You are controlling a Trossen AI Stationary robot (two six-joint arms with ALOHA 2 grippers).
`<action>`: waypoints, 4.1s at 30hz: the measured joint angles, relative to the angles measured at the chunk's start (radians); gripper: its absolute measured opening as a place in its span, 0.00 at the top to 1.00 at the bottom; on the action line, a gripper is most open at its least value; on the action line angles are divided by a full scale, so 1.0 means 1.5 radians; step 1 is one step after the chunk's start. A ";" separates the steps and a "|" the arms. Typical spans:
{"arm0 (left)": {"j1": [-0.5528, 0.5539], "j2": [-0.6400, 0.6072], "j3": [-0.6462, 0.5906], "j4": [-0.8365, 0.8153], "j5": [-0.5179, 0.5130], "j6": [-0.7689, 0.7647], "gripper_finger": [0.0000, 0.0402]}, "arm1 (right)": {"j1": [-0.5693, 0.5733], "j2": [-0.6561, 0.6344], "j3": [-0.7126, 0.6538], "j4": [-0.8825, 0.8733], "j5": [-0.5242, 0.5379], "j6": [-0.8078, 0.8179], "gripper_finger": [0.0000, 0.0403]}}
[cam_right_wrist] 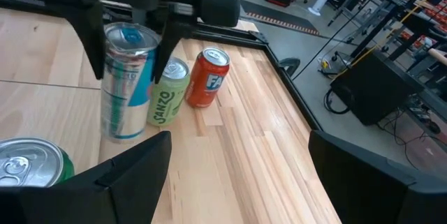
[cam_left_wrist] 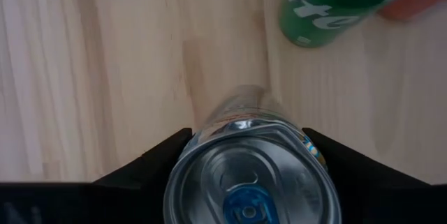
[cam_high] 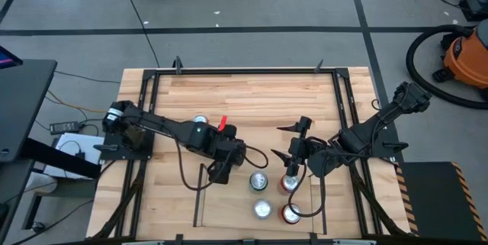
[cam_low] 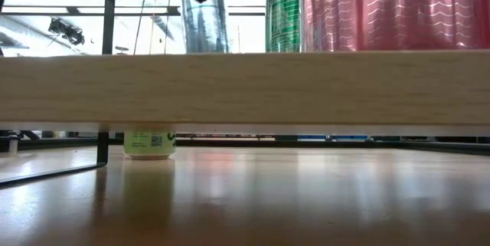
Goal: Place canned beverage on shelf
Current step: Put the blue soda can can on the shelf, then put the orange can on the shelf
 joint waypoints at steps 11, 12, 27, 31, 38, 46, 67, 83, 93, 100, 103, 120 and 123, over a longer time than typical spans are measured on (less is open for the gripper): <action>-0.037 0.000 0.002 -0.024 0.012 -0.020 0.37 | 0.000 0.000 0.000 0.000 0.000 0.000 0.13; -0.037 0.000 0.002 -0.025 0.011 -0.023 0.37 | 0.000 0.000 0.000 0.000 0.000 0.000 0.13; -0.049 0.000 0.002 -0.004 0.061 -0.057 0.37 | 0.000 0.000 0.000 0.000 -0.005 -0.001 0.13; -0.063 0.001 0.002 0.007 0.065 -0.048 0.37 | 0.000 0.000 0.000 0.000 -0.005 -0.001 0.13; -0.104 0.013 0.002 0.084 0.063 0.002 0.37 | 0.000 0.000 0.000 0.000 -0.005 -0.002 0.13; -0.159 0.042 0.002 0.128 0.057 -0.011 0.37 | -0.002 0.000 0.000 -0.001 -0.005 -0.001 0.13; -0.203 0.166 0.147 0.055 0.016 0.031 0.37 | -0.018 -0.001 0.001 0.001 -0.023 0.001 0.13; -0.207 0.173 0.145 0.039 0.008 0.052 0.29 | -0.018 0.000 0.000 0.001 -0.024 0.000 0.13; -0.207 0.173 0.145 0.041 0.008 0.052 0.24 | -0.018 0.000 0.000 0.001 -0.024 0.000 0.13; -0.208 0.159 0.145 0.033 0.008 0.031 0.24 | -0.018 0.000 0.000 0.001 -0.024 0.003 0.13; -0.212 0.157 0.145 0.005 0.009 0.028 0.24 | -0.018 0.000 0.000 0.001 -0.024 0.003 0.13; -0.148 0.149 0.145 -0.224 -0.118 -0.100 0.27 | -0.022 0.000 0.000 0.005 -0.035 0.000 0.13; -0.116 0.148 0.145 -0.241 -0.117 -0.115 0.29 | -0.022 0.000 0.000 0.005 -0.035 -0.002 0.13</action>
